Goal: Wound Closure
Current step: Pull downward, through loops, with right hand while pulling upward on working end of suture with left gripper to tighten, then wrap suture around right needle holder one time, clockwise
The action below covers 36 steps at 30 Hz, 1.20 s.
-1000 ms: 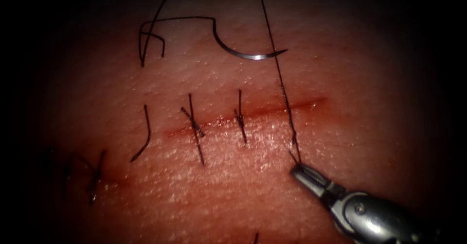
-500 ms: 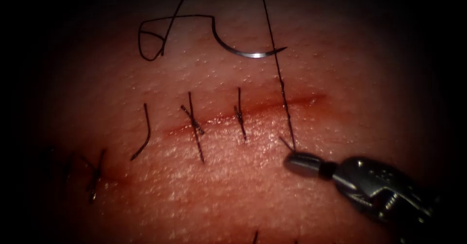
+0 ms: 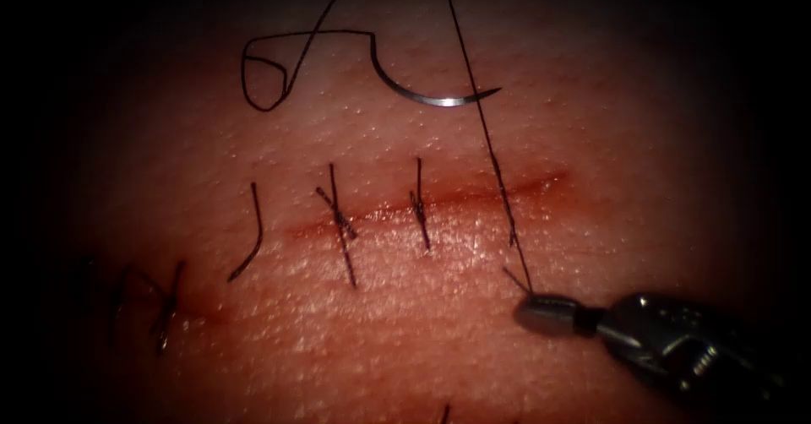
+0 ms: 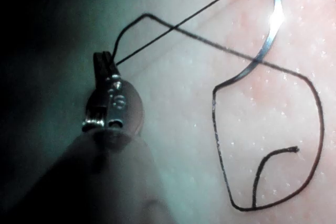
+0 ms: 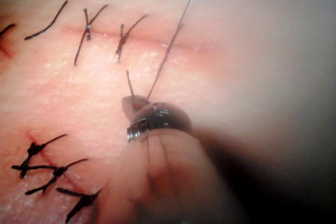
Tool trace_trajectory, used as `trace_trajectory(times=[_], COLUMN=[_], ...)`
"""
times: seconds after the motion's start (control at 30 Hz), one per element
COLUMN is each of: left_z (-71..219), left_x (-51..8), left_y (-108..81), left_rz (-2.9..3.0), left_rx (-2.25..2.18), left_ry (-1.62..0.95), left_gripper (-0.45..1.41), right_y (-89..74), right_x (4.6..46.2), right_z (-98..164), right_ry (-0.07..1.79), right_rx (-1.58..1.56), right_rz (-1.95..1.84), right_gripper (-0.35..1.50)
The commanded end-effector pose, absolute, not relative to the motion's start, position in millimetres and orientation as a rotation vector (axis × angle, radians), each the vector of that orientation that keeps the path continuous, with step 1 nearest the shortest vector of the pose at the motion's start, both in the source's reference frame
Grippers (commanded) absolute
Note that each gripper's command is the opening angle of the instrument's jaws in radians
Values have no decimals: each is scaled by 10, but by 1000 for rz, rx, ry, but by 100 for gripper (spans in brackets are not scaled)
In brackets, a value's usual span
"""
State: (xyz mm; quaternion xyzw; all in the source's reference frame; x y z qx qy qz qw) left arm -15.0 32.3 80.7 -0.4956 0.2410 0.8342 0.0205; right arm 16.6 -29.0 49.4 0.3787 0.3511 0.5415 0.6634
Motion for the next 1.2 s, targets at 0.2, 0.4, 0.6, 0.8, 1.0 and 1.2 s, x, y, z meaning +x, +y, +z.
trace_trajectory(times=[0.2,0.4,0.6,0.8,1.0,1.2], left_z=[808,760,666,603,540,504], left_x=[-151,-156,-157,-152,-149,-145], left_y=[332,272,188,146,102,80], left_rz=[2561,2532,2535,2497,2479,2473], left_rx=[-1538,-1752,-1935,-2035,-2122,-2159], left_ry=[737,509,287,216,148,129], left_gripper=[-45,-45,-45,-45,-45,-45], right_y=[-284,-259,-250,-234,-198,-159], right_x=[181,175,167,155,149,155], right_z=[493,482,464,447,436,437], right_ry=[867,1299,1386,1419,1407,1384], right_rx=[857,548,385,369,329,280], right_rz=[1259,1054,890,882,845,791], right_gripper=[-35,93,133,131,128,72])
